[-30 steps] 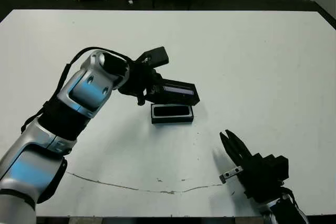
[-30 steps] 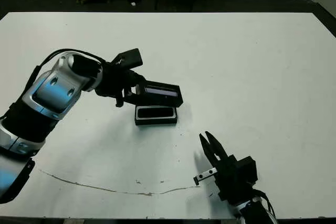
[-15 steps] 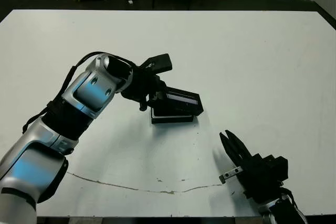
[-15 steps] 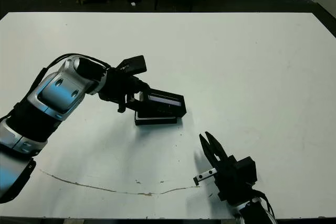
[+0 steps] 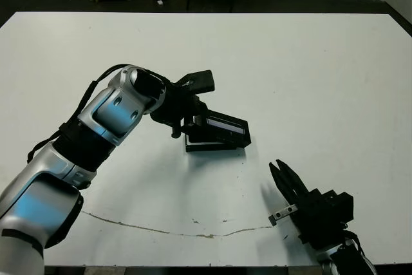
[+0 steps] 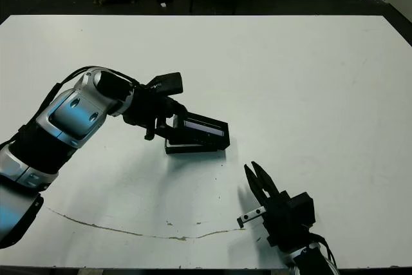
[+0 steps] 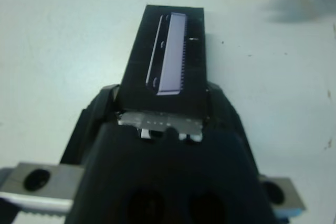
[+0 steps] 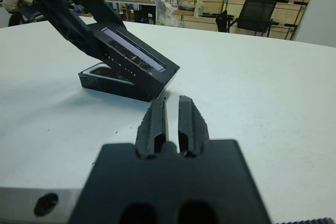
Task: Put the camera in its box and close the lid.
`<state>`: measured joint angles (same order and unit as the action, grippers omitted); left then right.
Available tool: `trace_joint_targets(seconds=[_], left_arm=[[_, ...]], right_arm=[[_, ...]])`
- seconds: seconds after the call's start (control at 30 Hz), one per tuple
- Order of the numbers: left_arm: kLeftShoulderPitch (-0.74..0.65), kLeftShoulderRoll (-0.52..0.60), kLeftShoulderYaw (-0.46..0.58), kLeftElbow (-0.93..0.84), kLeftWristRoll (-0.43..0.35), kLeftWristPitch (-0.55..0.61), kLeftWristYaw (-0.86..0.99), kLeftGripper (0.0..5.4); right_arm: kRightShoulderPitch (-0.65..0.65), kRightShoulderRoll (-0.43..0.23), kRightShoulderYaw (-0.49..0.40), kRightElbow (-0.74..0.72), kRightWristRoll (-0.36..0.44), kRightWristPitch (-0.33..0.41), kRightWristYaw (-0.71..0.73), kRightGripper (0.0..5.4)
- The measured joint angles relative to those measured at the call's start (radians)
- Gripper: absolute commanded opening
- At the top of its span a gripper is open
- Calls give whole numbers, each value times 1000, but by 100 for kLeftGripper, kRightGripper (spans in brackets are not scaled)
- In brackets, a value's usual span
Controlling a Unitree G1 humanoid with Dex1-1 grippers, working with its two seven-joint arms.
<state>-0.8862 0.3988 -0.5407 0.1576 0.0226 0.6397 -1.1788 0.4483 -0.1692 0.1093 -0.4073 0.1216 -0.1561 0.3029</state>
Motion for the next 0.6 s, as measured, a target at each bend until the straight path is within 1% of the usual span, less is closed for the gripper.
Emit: trace_joint_targets(seconds=[0.33,0.5,0.6], left_arm=[[0,12,-14,-23,12,34,6,224],[12,14,-21,-30,18,85,31,224],[18,13,-21,-22,17,90,39,224]], right_arm=[[0,0,0,-3,3,3,0,0],[0,0,0,-16,4,14,0,0],[0,0,1,-16,4,18,0,0]])
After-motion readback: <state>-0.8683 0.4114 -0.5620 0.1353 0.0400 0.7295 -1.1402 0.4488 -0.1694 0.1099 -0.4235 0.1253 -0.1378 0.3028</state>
